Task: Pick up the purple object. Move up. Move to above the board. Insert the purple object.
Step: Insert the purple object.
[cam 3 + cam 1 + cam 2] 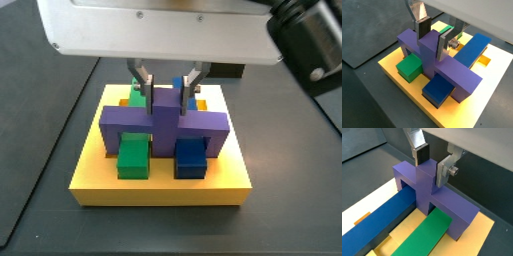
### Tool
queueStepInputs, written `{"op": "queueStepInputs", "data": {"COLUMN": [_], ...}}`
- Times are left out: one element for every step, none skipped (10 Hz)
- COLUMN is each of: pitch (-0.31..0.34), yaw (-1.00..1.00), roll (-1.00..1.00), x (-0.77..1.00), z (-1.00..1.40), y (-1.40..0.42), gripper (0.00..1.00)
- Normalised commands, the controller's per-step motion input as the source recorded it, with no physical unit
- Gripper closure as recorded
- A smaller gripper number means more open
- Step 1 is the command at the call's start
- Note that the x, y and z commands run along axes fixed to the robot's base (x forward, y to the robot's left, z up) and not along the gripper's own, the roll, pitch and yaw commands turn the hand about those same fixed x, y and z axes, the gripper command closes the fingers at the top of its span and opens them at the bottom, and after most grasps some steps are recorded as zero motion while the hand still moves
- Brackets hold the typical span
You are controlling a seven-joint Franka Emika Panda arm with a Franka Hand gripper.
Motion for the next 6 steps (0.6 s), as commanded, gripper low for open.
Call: {"op": "queueStepInputs", "data": {"pitch": [-0.024, -0.066, -0.164, -0.193, -0.203, -0.090], "yaw": [0.00, 0.00, 0.00, 0.09, 0.05, 0.02], "roll": [-0.36, -0.26, -0.31, -0.14, -0.18, -0.08], "x": [0.01, -0.01, -0.11, -0.20, -0.27, -0.20], "z": [-0.12, -0.14, -0.24, -0.23, -0.38, -0.47], "y": [0.19, 0.17, 0.13, 0.00, 0.00, 0.00], "gripper": [1.00, 1.00, 1.00, 1.00, 1.00, 1.00]}}
